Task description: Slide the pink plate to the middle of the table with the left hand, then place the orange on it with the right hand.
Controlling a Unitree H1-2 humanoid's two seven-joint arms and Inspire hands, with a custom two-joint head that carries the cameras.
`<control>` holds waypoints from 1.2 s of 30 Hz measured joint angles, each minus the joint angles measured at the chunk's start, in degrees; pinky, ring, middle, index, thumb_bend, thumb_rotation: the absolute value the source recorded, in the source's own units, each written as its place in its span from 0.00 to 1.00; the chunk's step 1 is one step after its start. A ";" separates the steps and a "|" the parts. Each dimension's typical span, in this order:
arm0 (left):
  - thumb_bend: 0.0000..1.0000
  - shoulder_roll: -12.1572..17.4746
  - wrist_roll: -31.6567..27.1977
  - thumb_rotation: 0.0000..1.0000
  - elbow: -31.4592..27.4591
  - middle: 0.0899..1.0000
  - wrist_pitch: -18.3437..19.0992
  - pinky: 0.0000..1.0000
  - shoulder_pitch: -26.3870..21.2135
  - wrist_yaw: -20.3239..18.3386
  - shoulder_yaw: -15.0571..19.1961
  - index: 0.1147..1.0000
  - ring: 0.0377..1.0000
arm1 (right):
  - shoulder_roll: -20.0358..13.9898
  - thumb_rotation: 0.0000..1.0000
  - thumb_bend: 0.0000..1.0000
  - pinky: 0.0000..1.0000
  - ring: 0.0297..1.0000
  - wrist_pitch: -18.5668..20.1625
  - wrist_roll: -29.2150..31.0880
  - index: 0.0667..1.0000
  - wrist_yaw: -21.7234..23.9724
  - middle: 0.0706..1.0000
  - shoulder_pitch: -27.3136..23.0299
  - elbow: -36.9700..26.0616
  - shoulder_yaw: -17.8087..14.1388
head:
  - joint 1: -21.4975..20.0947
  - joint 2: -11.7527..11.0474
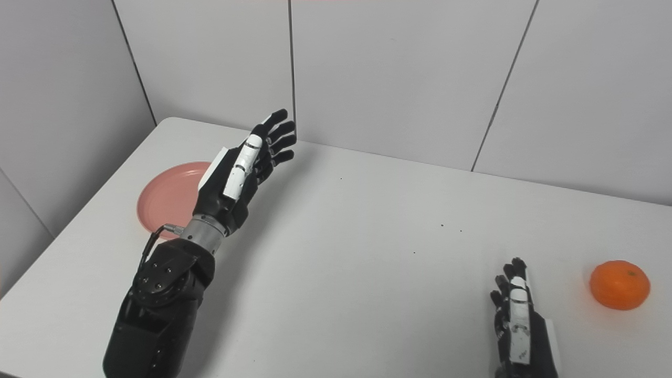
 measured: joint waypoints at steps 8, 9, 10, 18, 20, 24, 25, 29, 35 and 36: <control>0.35 3.61 -6.09 1.00 4.47 0.86 0.45 0.85 -3.03 -0.33 6.98 0.84 0.86 | -0.28 1.00 0.13 1.00 0.99 0.00 0.38 1.00 0.02 1.00 0.02 0.28 -0.03 | 0.53 -0.44; 0.34 4.26 -6.77 1.00 5.10 0.85 0.45 0.84 -3.21 -0.42 7.38 0.83 0.86 | -0.26 1.00 0.13 1.00 1.00 0.00 0.43 1.00 0.01 1.00 0.02 0.27 -0.04 | 0.62 -0.53; 0.34 5.01 -7.29 1.00 5.89 0.85 0.46 0.84 -3.47 -0.58 7.81 0.83 0.85 | -0.26 1.00 0.12 1.00 1.00 0.00 0.43 1.00 0.01 1.00 0.02 0.27 -0.05 | 0.62 -0.53; 0.32 9.19 -8.66 1.00 10.54 0.84 0.48 0.83 -5.29 -0.63 10.44 0.82 0.84 | -0.25 1.00 0.12 1.00 1.00 0.00 0.55 1.00 0.02 1.00 0.02 0.29 -0.12 | 1.05 -0.97; 0.31 9.24 -9.37 1.00 11.44 0.83 0.48 0.83 -5.82 -0.58 11.30 0.81 0.84 | -0.26 1.00 0.12 1.00 1.00 0.00 0.60 1.00 0.02 1.00 0.02 0.29 -0.15 | 1.14 -1.06; 0.31 9.83 -9.50 1.00 12.90 0.82 0.48 0.81 -6.86 -0.22 12.30 0.79 0.83 | -0.27 1.00 0.12 1.00 1.00 0.00 0.79 1.00 0.02 1.00 0.02 0.29 -0.14 | 1.14 -1.06; 0.31 10.18 -9.49 1.00 13.50 0.82 0.48 0.81 -7.22 -0.16 12.53 0.79 0.83 | -0.27 1.00 0.12 1.00 1.00 0.00 0.79 1.00 0.02 1.00 0.02 0.29 -0.14 | 1.32 -1.06; 0.30 11.88 -9.90 1.00 14.89 0.83 0.48 0.81 -8.37 -0.20 13.32 0.80 0.84 | -0.27 1.00 0.12 1.00 1.00 0.00 0.96 1.00 0.02 1.00 0.02 0.29 -0.16 | 1.41 -1.14; 0.32 14.84 -11.95 1.00 19.39 0.82 0.47 0.83 -9.94 -1.23 15.25 0.79 0.84 | -0.40 1.00 0.12 1.00 1.00 0.00 1.49 1.00 0.03 1.00 0.03 0.29 -0.15 | 1.76 -1.32; 0.32 15.06 -12.13 1.00 19.77 0.82 0.47 0.83 -10.05 -1.30 15.60 0.79 0.84 | -0.44 1.00 0.12 1.00 1.00 0.00 1.49 1.00 0.04 1.00 0.03 0.29 -0.14 | 1.76 -1.32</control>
